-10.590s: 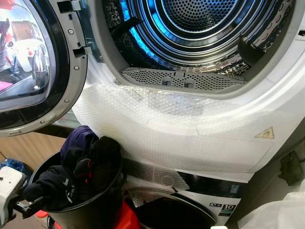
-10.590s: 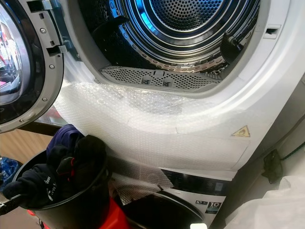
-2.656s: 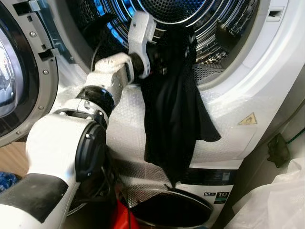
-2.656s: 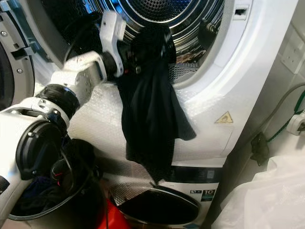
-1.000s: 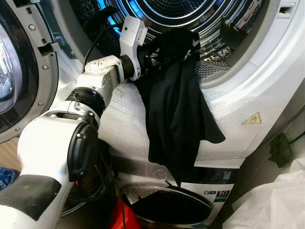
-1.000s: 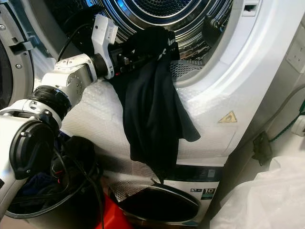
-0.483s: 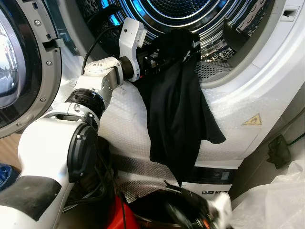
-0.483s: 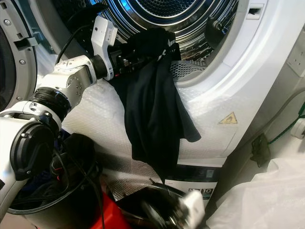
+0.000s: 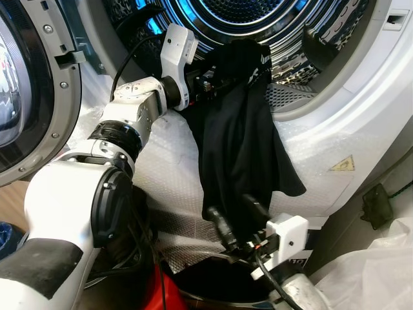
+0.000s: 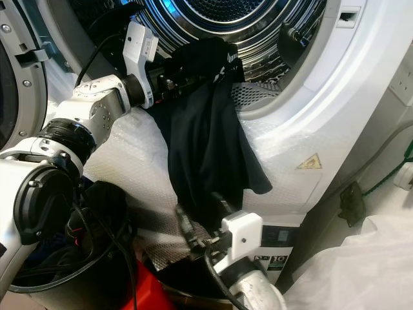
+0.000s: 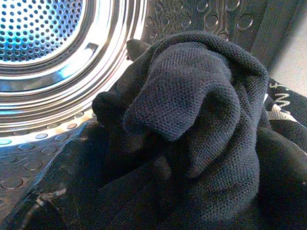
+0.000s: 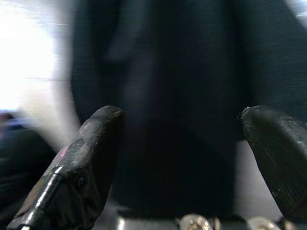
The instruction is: Clothes washing
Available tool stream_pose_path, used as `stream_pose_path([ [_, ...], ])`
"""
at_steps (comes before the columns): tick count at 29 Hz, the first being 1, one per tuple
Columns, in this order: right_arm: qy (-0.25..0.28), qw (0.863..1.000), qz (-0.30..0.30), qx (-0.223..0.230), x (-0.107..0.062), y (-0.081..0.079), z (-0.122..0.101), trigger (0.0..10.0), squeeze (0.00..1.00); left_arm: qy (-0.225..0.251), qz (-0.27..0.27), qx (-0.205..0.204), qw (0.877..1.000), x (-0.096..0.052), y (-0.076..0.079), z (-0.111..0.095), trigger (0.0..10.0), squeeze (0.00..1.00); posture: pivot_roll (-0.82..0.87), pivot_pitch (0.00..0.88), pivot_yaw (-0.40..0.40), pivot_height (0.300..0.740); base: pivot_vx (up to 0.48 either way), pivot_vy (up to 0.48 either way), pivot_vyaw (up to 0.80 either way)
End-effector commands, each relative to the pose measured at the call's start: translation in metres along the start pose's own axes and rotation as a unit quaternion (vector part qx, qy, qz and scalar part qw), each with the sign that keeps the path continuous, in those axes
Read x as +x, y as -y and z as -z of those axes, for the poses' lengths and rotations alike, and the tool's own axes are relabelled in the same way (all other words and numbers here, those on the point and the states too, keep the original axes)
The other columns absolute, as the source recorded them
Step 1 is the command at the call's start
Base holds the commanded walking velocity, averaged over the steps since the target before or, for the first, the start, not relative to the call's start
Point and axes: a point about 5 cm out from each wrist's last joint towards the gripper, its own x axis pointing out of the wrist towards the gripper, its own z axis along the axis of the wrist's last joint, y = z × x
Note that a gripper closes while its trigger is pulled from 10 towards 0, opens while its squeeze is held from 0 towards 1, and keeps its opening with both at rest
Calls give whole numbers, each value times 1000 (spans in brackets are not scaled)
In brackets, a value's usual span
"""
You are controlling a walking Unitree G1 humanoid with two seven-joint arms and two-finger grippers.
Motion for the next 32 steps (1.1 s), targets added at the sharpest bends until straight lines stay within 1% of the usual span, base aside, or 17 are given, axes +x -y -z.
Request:
stream_pose_path([
  [1,19,998,61,-13,-1,10,-10,10000,0,-14,-11,0,1000,-5,-5,8,10000,1000,-154,21,68,740,0,0,0],
  [2,16,997,77,-8,-3,12,-10,10000,0,-15,-9,-1,1000,-5,-4,8,10000,1000,-155,21,67,740,0,0,0],
  [3,16,997,77,-8,-3,12,-10,10000,0,-15,-9,-1,1000,-5,-4,8,10000,1000,-155,21,67,740,0,0,0],
  [5,-5,997,72,-15,-8,6,-4,10000,0,-16,-8,-1,1000,-5,-4,9,10000,1000,-157,21,68,740,0,0,0],
  [7,-21,998,64,-3,-10,-1,2,10000,0,-16,-8,-1,1000,-5,-4,9,10000,1000,-159,21,68,740,0,0,0],
  [8,-28,999,46,-2,-10,-8,5,10000,0,-14,-8,-2,1000,-5,-4,8,10000,1000,-161,22,69,740,0,0,0],
  [13,-34,999,34,6,-7,-16,5,10000,0,-14,-6,-3,1000,-4,-3,8,10000,1000,-160,25,72,740,0,0,0],
  [15,-32,999,33,5,-6,-17,5,10000,0,-14,-6,-3,1000,-4,-3,8,10000,1000,-160,25,72,740,0,0,0],
  [16,-30,999,42,-12,-5,-15,4,10000,0,-14,-5,-3,1000,-4,-3,9,10000,1000,-160,25,72,740,0,0,0],
  [17,-30,999,42,-12,-5,-15,4,10000,0,-14,-5,-3,1000,-4,-3,9,10000,1000,-160,25,72,740,0,0,0],
  [19,-30,997,66,-37,-2,-11,4,10000,0,-14,-5,-4,1000,-4,-3,9,10000,1000,-158,24,71,740,0,0,0],
  [21,-32,995,83,-45,1,-9,5,10000,0,-13,-5,-4,1000,-4,-2,9,10000,1000,-154,25,70,740,0,0,0],
  [22,-38,995,86,-35,4,-10,6,10000,0,-13,-5,-4,1000,-4,-2,9,10000,1000,-150,27,70,740,0,0,0],
  [27,-42,996,72,-27,8,-18,10,10000,0,-13,-5,-4,1000,-4,-3,9,10000,1000,-145,26,69,740,0,0,0],
  [28,-44,997,66,-24,10,-22,11,10000,0,-13,-5,-5,1000,-4,-3,9,10000,1000,-145,27,69,740,0,0,0],
  [30,-46,998,43,3,12,-30,11,10000,0,-13,-5,-5,1000,-4,-3,9,10000,1000,-144,27,68,740,0,0,0],
  [32,-47,999,17,18,11,-39,11,10000,0,-14,-4,-5,1000,-4,-2,9,10000,1000,-142,25,66,740,0,0,0],
])
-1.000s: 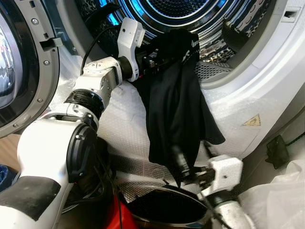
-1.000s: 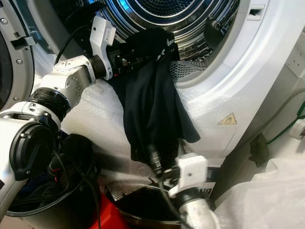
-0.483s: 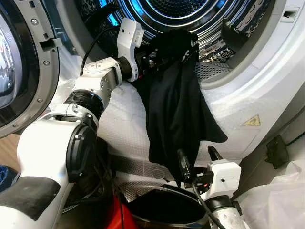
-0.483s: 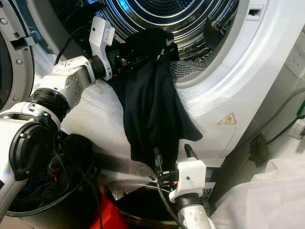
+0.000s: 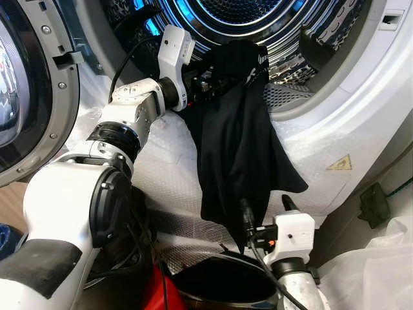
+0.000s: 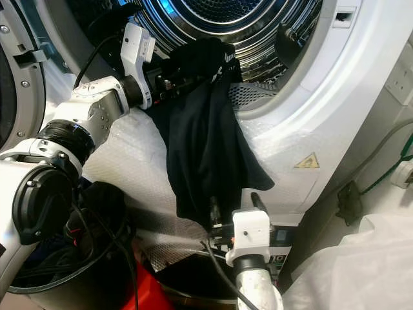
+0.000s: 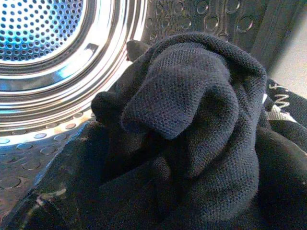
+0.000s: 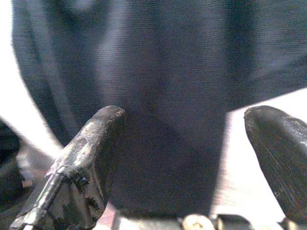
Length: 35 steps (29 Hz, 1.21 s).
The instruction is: Clothes washing
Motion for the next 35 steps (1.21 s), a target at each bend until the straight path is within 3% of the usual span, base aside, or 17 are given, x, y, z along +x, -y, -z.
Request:
stream_pose_path([
  [1,-2,998,-28,52,1,-22,-3,10000,0,-16,-2,1,1000,-3,-2,8,10000,1000,-142,25,66,740,0,0,0],
  [7,-10,997,-40,60,1,-26,1,10000,0,-13,-3,-2,1000,-3,-2,7,10000,1000,-145,23,65,740,0,0,0],
  [12,2,996,-58,63,14,-36,-3,10000,0,-14,-1,-1,1000,-3,-1,8,10000,1000,-141,25,65,740,0,0,0],
  [26,9,994,-69,81,29,-60,-11,10000,0,-13,-2,-1,1000,-3,-1,8,10000,1000,-133,22,62,740,0,0,0],
  [27,1,994,-71,79,30,-63,-9,4588,0,-13,-3,-1,1000,-3,-2,8,10000,1000,-131,20,61,740,0,0,0],
  [28,-2,994,-72,77,30,-65,-8,4588,0,-13,-3,-2,1000,-3,-2,8,10000,1000,-131,20,61,740,0,0,0],
  [29,-5,995,-72,74,31,-67,-6,0,0,-11,-4,-2,1000,-3,-2,8,10000,1000,-130,20,60,740,0,0,0],
  [35,0,995,-70,74,39,-68,-9,0,0,-11,-3,-3,1000,-4,-2,8,10000,1000,-115,19,57,740,0,0,0],
])
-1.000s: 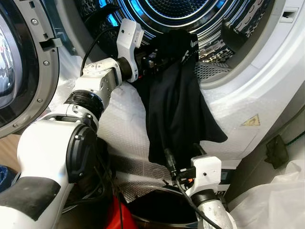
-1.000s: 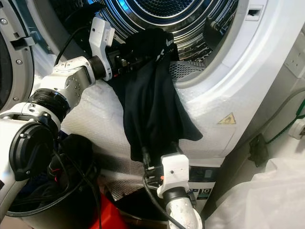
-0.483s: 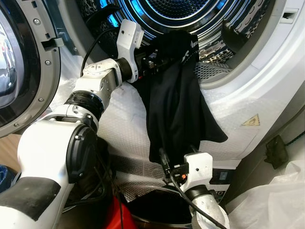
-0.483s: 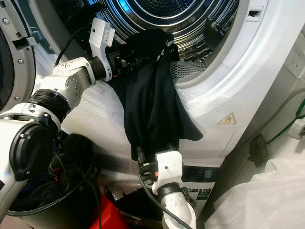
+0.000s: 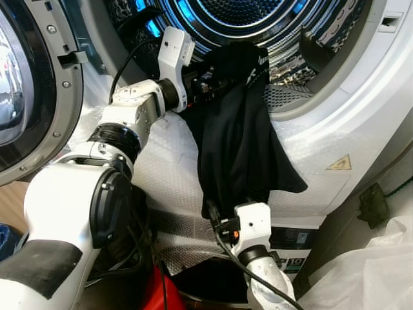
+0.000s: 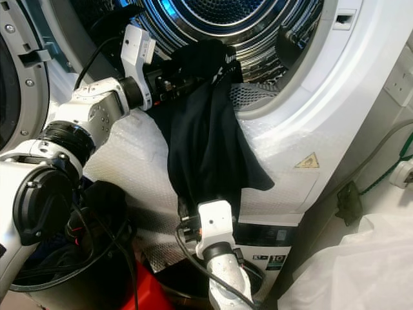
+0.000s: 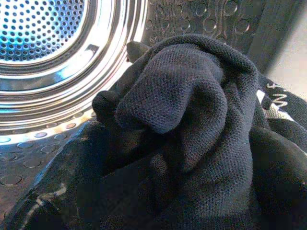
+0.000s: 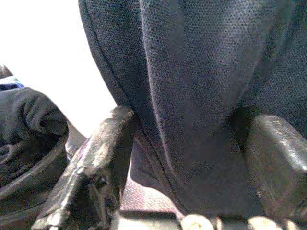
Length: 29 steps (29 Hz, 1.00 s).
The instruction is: Clothes washing
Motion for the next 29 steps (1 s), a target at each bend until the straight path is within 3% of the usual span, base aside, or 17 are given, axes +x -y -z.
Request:
stream_pose_path([
  [1,37,997,-18,71,12,-31,-25,0,0,-11,-3,0,1000,-4,-3,6,10000,1000,-113,19,57,740,0,0,0],
  [23,54,995,-5,80,22,-24,-31,0,0,-11,-6,2,1000,-7,-6,4,10000,1000,-104,10,55,740,0,0,0],
  [29,90,990,4,105,24,-15,-45,0,0,-11,0,4,1000,-7,-6,4,10000,1000,-95,2,53,740,0,0,0],
])
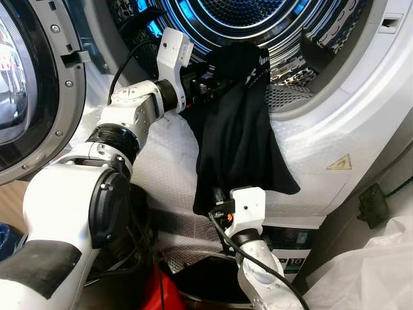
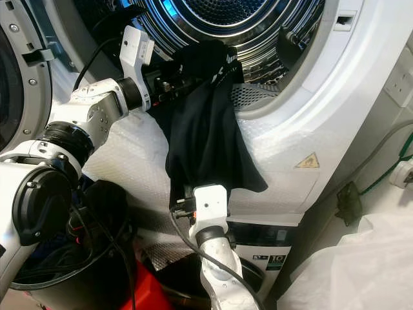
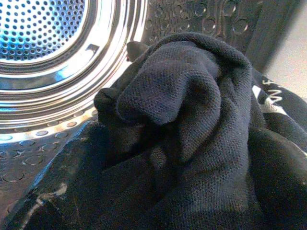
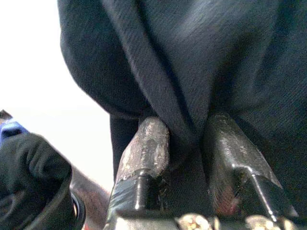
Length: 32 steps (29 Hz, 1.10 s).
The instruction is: Clothes washing
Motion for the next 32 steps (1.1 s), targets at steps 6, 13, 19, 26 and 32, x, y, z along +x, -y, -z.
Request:
stream_pose_path([
  [6,113,988,-12,100,11,-14,-52,0,0,-5,1,9,1000,-6,-6,-2,10000,1000,-91,0,50,740,0,0,0],
  [13,187,967,-43,168,13,-11,-93,0,0,-3,6,8,1000,-7,-6,-3,10000,1000,-90,0,49,740,0,0,0],
  [19,259,929,-133,228,9,-8,-144,0,0,-1,11,7,1000,-7,-6,-4,10000,1000,-92,0,49,740,0,0,0],
  [26,255,934,-153,198,34,-12,-149,0,0,23,34,-1,999,-3,-1,-14,10000,1000,-86,0,46,740,0,0,0],
  [32,226,943,-161,186,51,-22,-142,0,0,142,96,-57,984,0,5,-64,10000,1000,-65,0,38,740,0,0,0],
])
